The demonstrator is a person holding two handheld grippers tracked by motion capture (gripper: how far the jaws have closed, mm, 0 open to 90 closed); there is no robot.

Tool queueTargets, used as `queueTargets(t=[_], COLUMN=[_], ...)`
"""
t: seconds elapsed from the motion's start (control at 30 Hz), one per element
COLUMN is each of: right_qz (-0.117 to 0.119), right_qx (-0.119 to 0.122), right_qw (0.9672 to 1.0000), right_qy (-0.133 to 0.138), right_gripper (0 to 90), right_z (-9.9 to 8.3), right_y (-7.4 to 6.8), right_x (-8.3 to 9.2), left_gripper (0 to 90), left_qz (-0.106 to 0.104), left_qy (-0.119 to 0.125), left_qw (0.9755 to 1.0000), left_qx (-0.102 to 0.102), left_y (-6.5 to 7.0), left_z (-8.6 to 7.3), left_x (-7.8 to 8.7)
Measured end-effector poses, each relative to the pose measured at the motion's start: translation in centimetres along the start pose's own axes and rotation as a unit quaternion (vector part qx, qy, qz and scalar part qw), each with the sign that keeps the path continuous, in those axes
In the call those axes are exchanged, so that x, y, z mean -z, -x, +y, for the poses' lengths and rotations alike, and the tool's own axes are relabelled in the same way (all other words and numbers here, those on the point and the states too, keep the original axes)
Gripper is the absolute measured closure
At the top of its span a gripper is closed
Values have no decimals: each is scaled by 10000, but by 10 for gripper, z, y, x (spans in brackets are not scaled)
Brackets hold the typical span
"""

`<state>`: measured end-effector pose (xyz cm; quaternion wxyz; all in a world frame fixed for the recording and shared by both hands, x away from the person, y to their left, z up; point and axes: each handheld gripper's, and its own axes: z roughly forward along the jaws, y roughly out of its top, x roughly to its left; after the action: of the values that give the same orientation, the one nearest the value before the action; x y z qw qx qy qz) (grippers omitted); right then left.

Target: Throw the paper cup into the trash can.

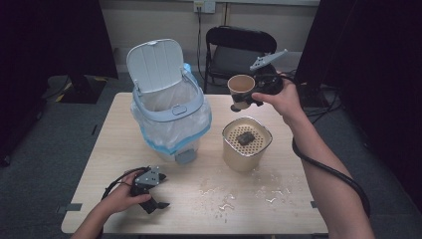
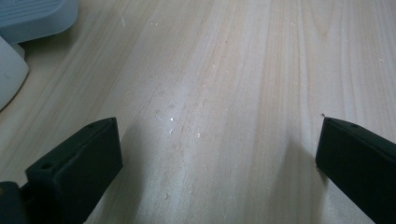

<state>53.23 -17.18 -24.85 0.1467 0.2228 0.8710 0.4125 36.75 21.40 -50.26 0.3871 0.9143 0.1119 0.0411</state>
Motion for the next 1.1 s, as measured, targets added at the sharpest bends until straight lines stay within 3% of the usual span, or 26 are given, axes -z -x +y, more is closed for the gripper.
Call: queueTargets(t=[0.57,1.1], right_qz=[153,181], right_qx=[111,155], right_qw=[9997,9997], right_qy=[151,81], right_gripper=[278,278], right_z=[28,46], right_y=[-7,-10], right_x=[-1,-5], left_gripper=[0,0], left_qz=[3,5], left_qy=[1,-54], left_qw=[10000,10000], left_qx=[-1,13], left_y=[0,0], left_z=[0,1], left_x=[0,1])
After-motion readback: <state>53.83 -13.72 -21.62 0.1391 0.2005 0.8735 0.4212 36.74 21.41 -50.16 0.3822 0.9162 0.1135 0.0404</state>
